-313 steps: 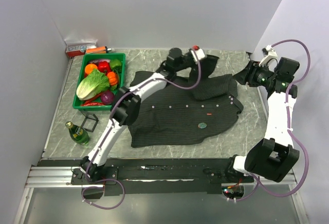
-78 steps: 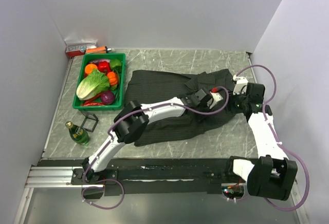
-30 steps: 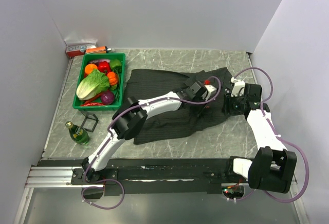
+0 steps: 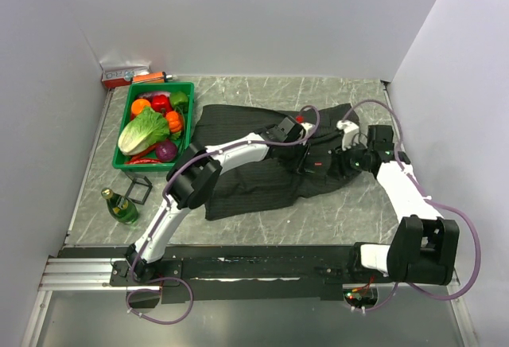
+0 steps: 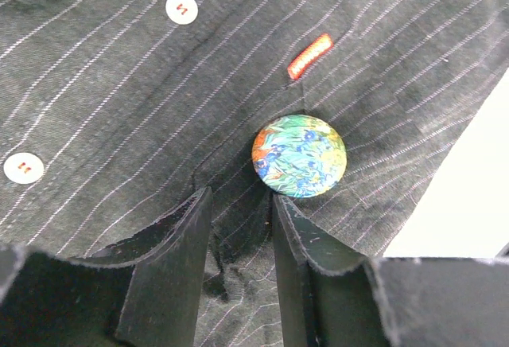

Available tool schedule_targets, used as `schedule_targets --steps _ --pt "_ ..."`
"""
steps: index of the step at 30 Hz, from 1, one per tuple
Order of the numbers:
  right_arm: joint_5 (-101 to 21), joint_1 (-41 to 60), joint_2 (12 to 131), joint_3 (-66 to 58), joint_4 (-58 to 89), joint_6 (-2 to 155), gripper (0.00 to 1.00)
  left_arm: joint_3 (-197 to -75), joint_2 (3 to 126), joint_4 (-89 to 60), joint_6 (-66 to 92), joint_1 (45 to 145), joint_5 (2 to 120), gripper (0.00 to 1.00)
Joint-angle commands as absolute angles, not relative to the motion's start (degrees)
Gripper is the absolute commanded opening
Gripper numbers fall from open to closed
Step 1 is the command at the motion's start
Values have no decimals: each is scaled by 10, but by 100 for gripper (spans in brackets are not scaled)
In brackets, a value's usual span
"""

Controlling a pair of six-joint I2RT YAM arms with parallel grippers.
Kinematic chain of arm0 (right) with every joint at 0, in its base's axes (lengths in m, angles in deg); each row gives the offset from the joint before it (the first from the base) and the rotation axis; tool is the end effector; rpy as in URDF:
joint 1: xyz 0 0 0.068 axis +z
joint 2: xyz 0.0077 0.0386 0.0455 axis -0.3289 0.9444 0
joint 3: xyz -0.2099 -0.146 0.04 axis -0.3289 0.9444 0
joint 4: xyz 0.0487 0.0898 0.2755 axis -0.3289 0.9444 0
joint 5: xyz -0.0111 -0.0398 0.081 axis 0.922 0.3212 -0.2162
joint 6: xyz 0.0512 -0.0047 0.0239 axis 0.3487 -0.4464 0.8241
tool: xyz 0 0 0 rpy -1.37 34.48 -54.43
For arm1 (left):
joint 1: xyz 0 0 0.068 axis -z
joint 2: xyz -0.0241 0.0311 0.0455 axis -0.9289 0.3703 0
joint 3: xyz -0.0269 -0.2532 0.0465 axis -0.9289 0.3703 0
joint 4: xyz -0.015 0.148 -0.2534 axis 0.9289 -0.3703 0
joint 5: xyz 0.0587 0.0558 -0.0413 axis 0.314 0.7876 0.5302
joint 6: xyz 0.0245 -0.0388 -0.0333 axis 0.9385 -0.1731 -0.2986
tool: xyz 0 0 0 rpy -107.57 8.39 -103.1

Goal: Remove the brooch from the garment

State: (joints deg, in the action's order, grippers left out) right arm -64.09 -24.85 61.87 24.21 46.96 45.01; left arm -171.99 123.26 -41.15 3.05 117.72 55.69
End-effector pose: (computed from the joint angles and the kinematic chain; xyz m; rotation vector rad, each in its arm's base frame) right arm 0.2808 -0.0070 0.2042 -0.5993 2.3211 0.4606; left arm 0.3455 -0.4183 0.1383 0.7284 2.4990 -0.7995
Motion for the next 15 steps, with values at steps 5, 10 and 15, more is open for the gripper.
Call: schedule_targets --steps 5,10,15 --pt "-788 -217 696 223 413 194 40 -1713 1207 -374 2 1158 454 41" --pt "-788 -180 774 140 513 103 31 -1693 1204 -369 -5 1144 431 41" --pt "-737 -156 762 173 463 45 36 -1688 1213 -367 -15 1133 412 41"
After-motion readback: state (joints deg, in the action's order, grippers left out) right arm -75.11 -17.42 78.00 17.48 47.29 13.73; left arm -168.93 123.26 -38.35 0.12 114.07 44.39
